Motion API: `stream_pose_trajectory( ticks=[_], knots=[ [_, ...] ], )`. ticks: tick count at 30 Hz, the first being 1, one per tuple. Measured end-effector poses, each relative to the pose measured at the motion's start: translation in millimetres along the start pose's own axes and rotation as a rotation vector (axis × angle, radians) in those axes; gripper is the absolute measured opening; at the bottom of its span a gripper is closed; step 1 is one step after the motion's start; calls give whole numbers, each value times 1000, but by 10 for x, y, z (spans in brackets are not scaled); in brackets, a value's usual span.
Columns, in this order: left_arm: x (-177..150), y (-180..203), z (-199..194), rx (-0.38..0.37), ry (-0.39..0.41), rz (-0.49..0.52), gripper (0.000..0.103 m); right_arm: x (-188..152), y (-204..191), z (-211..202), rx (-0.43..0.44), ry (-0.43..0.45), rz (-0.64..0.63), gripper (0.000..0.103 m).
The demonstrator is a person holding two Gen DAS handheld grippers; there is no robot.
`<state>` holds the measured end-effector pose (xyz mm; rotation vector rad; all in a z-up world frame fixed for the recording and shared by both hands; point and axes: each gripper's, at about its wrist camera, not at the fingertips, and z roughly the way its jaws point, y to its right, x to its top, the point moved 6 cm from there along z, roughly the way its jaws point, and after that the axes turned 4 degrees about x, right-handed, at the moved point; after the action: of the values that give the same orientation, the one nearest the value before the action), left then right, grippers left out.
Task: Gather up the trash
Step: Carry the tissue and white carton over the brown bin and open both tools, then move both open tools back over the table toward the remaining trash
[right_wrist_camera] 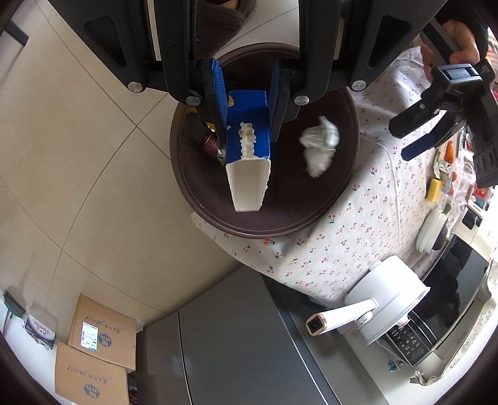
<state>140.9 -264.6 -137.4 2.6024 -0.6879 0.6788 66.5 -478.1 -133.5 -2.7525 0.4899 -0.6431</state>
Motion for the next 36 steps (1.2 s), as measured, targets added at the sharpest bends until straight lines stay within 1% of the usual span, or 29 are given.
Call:
stream_pose_trajectory(
  ticks=[6,8,9,10,11,12,13,16,22,27,28,31,34,36],
  knots=[
    [-36,-186,-33,59,10,-22,103,-3,19,-4,1,-7,-3,24],
    [-48,-234,-52,61,5,-29,103,-1,-14,1,13,-7,-1,25],
    [-49,-265,-67,65,9,-35,103,-3,-30,2,22,-11,3,31],
    [-53,-299,-84,72,12,-40,103,1,-51,13,24,-16,9,40],
    [-55,-333,-99,83,13,-43,103,5,-60,8,17,-12,18,66],
    [-50,-366,-106,94,13,-43,103,14,-62,-11,4,3,25,83],
    [-59,-405,-126,104,15,-43,103,26,-72,-28,-6,18,26,84],
    [-79,-546,-211,132,17,-52,103,60,-96,-17,-11,21,27,84],
    [-134,-868,-410,180,21,-89,103,94,-173,102,-12,-8,66,84],
    [-188,-1145,-589,217,30,-129,103,145,-420,130,-7,2,41,85],
    [-203,-1207,-630,223,32,-138,103,157,-478,142,-10,2,28,87],
    [-247,-1380,-755,239,42,-168,103,185,-675,181,-37,7,-19,102],
    [-294,-1548,-859,260,46,-200,103,212,-891,202,-90,30,-90,103],
    [-339,-1665,-925,272,42,-222,103,222,-1040,222,-107,41,-126,103]
  ],
)
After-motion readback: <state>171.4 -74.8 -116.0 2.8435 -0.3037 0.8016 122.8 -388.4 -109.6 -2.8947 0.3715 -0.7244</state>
